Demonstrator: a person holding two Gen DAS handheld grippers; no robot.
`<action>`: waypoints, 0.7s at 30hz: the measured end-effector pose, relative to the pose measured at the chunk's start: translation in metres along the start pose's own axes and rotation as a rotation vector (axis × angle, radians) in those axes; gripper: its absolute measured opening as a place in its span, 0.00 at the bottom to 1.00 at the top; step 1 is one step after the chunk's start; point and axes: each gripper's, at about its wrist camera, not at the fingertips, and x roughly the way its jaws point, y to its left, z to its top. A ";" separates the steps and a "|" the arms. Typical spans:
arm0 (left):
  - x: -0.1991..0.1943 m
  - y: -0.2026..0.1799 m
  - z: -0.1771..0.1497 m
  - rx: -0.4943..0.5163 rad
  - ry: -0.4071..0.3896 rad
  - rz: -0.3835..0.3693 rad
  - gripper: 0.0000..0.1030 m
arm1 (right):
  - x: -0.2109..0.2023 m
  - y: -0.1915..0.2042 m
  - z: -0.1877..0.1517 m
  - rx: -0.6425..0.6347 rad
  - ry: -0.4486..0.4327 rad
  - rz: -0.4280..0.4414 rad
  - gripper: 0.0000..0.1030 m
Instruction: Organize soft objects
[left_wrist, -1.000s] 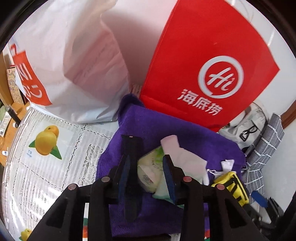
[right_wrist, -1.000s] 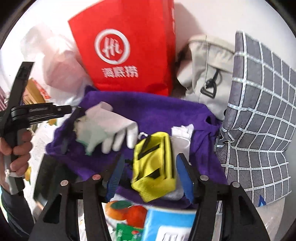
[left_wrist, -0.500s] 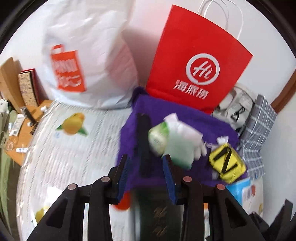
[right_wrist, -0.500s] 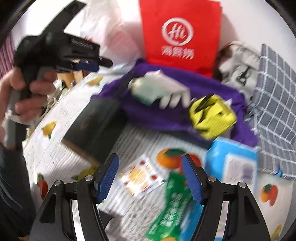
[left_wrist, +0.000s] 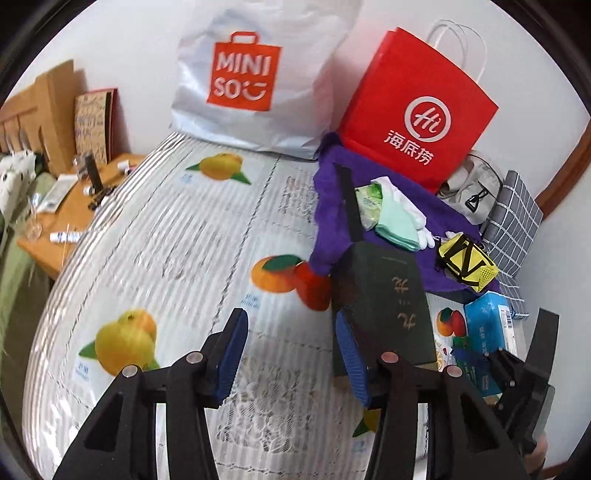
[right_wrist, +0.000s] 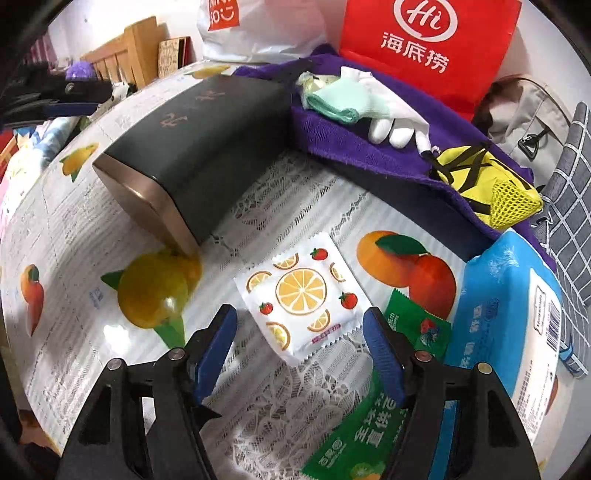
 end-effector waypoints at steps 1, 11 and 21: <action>0.000 0.003 -0.002 -0.008 -0.001 -0.013 0.46 | 0.001 -0.002 0.002 0.009 0.003 -0.011 0.69; 0.001 0.008 -0.017 -0.013 0.023 -0.074 0.46 | 0.014 -0.018 0.021 0.105 -0.003 0.044 0.68; -0.006 0.001 -0.030 -0.011 0.048 -0.082 0.46 | -0.007 0.006 0.011 0.016 -0.023 0.026 0.21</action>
